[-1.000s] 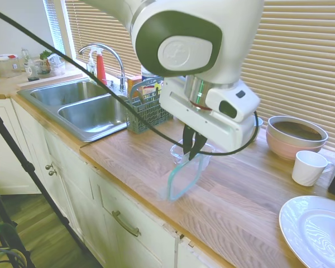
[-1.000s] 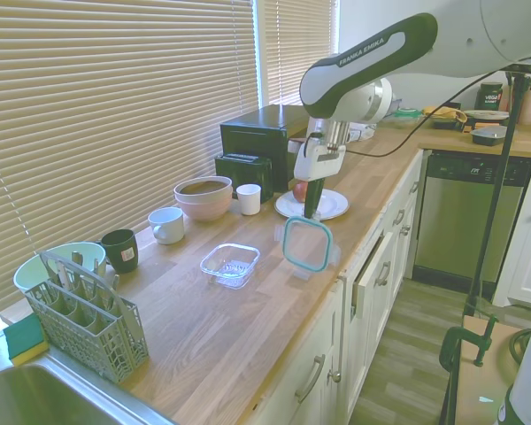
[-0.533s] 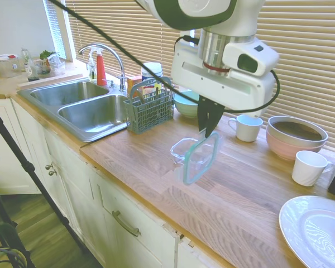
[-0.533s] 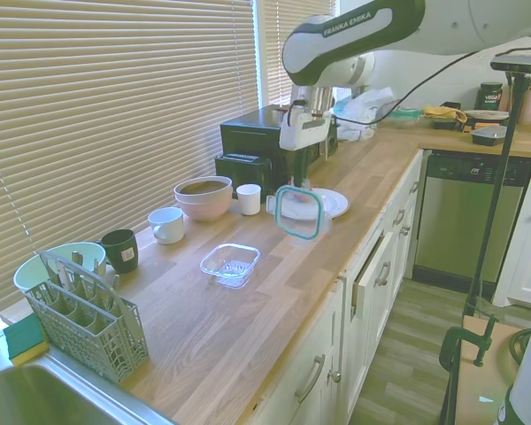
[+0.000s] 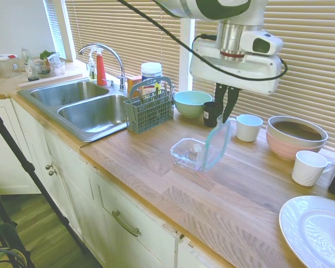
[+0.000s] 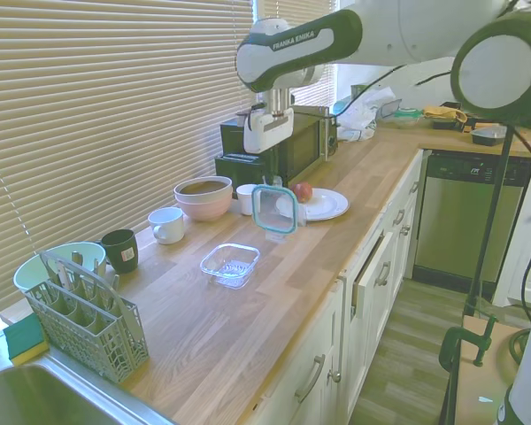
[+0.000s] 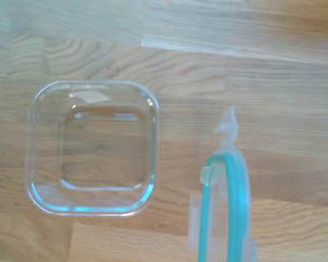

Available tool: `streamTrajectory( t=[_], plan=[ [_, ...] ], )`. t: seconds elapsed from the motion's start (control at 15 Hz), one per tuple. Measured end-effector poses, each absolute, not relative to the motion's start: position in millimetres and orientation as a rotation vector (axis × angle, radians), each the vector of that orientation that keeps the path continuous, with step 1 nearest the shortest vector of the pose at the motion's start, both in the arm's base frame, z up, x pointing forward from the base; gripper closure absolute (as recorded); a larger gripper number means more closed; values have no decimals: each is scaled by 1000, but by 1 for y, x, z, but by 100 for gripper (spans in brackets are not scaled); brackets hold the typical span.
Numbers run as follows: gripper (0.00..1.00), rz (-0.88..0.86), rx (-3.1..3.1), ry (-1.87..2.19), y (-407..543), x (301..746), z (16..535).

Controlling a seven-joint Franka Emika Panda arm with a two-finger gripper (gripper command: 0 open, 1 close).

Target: Cover the lid of the food container

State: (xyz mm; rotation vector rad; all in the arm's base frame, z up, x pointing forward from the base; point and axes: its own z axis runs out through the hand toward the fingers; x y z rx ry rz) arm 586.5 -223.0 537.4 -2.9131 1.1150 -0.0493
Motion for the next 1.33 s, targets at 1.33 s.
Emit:
streamTrajectory(
  t=[1.33],
  plan=[
    [100, -46, -3079, 1040, -102, 656, 507]
  ],
)
